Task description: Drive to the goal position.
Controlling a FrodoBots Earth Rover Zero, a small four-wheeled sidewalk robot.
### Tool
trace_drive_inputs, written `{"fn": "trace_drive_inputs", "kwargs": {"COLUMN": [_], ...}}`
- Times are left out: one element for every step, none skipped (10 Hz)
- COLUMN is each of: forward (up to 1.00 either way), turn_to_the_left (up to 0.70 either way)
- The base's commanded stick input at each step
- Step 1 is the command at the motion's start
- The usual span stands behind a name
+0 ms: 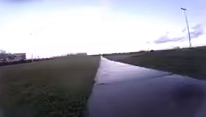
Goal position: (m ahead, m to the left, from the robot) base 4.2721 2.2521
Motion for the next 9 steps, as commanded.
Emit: {"fn": "trace_drive_inputs", "kwargs": {"forward": [0.45,0.45,0.45,0.45,0.45,0.45,0.45,0.45,0.45], "turn_to_the_left": [-0.27,-0.27,-0.27,-0.27,-0.27,-0.27,-0.27,-0.27,-0.27]}}
